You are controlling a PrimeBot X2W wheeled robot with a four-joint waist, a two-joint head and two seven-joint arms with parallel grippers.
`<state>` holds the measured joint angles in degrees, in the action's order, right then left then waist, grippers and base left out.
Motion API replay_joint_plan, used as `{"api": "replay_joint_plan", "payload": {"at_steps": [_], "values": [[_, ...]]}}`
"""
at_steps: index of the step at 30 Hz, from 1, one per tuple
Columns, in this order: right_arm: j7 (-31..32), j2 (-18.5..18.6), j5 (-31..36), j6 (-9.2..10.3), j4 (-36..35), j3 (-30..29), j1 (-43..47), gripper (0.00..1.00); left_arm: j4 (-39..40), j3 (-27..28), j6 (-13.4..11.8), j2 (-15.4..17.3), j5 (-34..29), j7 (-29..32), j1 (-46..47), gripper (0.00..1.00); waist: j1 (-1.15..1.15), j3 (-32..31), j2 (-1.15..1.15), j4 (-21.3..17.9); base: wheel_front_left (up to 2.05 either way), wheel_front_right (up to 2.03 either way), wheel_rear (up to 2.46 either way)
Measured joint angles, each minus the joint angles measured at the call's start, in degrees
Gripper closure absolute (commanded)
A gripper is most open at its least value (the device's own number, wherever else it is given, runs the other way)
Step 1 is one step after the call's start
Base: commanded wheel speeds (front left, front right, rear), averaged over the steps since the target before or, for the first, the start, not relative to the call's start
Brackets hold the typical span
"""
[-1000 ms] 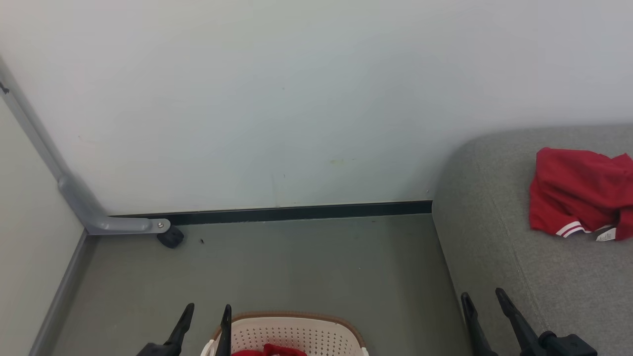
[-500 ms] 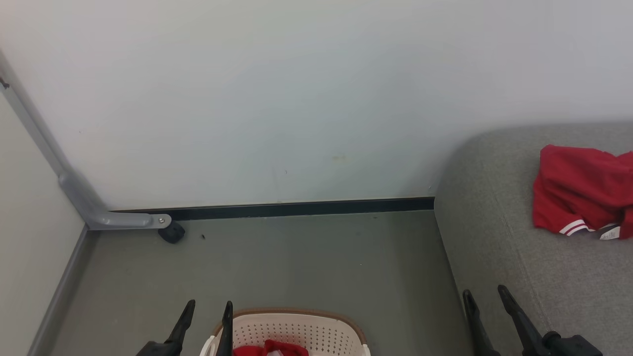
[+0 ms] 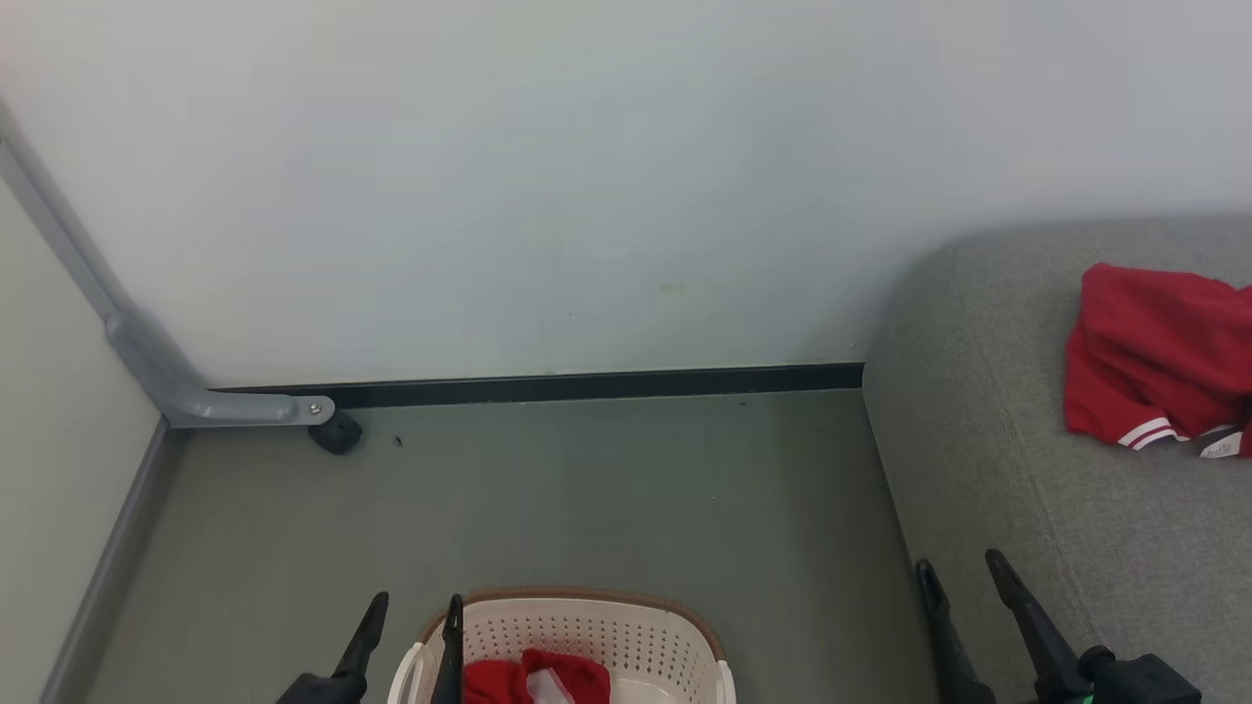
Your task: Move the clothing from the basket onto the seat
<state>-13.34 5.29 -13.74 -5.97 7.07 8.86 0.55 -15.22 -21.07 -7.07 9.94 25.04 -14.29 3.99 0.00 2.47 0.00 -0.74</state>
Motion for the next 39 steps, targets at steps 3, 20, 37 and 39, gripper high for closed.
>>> {"api": "replay_joint_plan", "payload": {"at_steps": [3,20,37,39], "values": [[0.2,0.2,0.0,0.0,-1.4,0.0,-0.1,0.0,-0.9,-0.3,0.0,-0.6,-0.1,0.0,0.3,0.0,0.0,1.1,0.0,-0.1,0.0,0.0,0.0],[3.3,4.1,2.8,0.51,-10.7,-1.7,-5.6,0.0,-13.8,-8.4,2.1,-5.3,-2.1,4.3,11.0,0.0,0.01,13.4,0.0,-1.6,0.0,0.0,0.0],[4.4,3.6,2.7,0.96,-19.8,-1.7,-12.4,0.0,-30.2,-9.4,2.9,-6.2,-3.6,11.0,21.9,0.0,0.01,27.2,0.0,-7.1,0.0,0.0,0.0],[4.6,3.3,2.6,1.0,-20.9,-1.7,-13.3,0.0,-31.5,-9.4,3.1,-6.2,-3.6,11.5,23.1,0.0,0.01,28.9,0.01,-8.0,0.0,0.0,0.0]]}}
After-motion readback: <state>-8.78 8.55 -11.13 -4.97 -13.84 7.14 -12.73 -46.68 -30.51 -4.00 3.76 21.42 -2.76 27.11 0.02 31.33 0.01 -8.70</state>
